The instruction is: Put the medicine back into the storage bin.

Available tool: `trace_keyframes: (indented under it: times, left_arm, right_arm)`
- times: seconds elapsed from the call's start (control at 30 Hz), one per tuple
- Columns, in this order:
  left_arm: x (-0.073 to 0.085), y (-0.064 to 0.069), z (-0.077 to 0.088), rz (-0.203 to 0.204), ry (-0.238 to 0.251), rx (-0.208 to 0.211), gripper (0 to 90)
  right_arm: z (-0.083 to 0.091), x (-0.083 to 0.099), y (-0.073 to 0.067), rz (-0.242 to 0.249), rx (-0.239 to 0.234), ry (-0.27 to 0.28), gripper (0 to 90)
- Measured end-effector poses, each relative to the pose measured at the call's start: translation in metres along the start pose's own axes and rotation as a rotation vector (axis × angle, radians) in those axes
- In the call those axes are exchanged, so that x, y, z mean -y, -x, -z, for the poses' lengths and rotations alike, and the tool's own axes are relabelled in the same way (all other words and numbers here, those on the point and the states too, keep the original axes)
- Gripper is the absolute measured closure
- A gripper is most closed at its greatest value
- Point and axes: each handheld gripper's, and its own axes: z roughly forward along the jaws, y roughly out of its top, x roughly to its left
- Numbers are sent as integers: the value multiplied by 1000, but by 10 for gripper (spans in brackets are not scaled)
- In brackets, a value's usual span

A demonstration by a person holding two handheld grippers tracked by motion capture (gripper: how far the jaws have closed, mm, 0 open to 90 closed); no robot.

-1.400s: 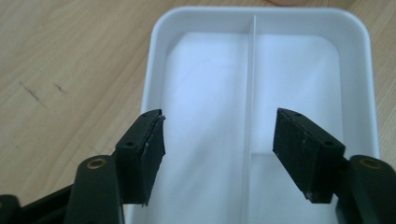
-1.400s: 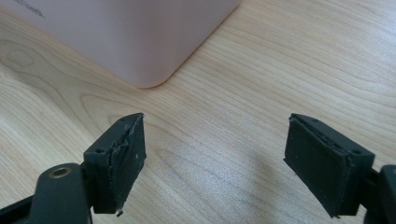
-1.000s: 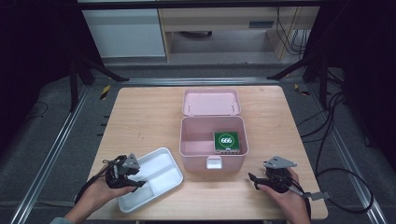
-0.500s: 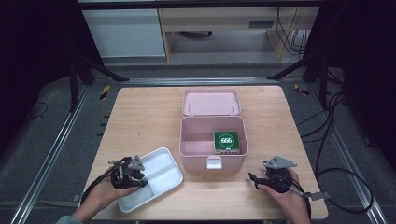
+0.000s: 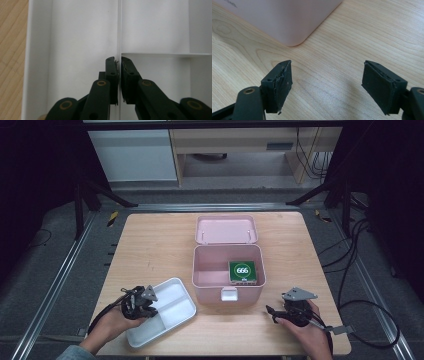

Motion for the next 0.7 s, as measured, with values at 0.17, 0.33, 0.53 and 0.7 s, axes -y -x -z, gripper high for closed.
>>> trace_keyframes:
  times: [0.17, 0.33, 0.53, 0.7]
  left_arm:
    - [-2, 0, 0, -6, -13, 11, 889]
    - [-2, -4, 0, -17, -12, 28, 891]
    - [-4, -11, 5, -27, -20, 27, 892]
    - [-9, -20, 16, -29, -2, 11, 892]
  right_arm:
    - [0, 0, 0, 0, -1, -1, 242]
    - [0, 0, 0, 1, -1, 0, 242]
    - [0, 0, 0, 1, 0, -1, 242]
    - [0, 0, 0, 2, 2, -2, 241]
